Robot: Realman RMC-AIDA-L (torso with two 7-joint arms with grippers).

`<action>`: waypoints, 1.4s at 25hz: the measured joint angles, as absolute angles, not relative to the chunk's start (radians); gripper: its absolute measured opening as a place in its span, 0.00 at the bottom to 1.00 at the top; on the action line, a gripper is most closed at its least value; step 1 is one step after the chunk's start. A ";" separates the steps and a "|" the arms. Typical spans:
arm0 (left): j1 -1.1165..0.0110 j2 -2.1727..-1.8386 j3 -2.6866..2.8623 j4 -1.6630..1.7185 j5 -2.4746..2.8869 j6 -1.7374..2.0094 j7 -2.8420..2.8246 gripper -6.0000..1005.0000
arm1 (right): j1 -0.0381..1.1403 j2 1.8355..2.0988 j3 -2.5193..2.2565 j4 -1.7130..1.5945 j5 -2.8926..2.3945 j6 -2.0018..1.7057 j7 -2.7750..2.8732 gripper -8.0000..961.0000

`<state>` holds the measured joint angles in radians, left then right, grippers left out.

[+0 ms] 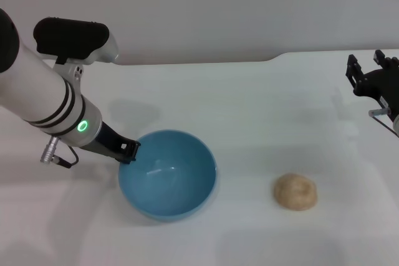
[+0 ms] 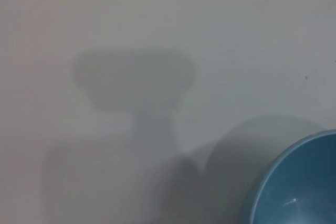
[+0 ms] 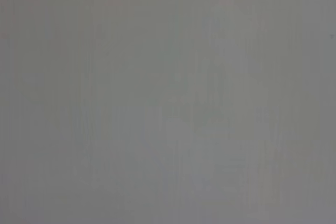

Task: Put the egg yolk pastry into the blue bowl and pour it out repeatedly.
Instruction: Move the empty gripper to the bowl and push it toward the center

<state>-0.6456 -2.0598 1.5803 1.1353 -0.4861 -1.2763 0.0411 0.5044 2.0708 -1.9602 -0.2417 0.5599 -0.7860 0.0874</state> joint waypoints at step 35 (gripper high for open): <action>-0.653 -2.061 1.600 1.127 -0.486 -1.329 0.045 0.09 | 0.502 2.072 -1.962 -0.244 0.560 -0.782 0.087 0.50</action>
<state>-0.6530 -2.0611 1.6005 1.1274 -0.4862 -1.3294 0.0445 0.5016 2.0725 -1.9619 -0.2438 0.5600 -0.7821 0.0871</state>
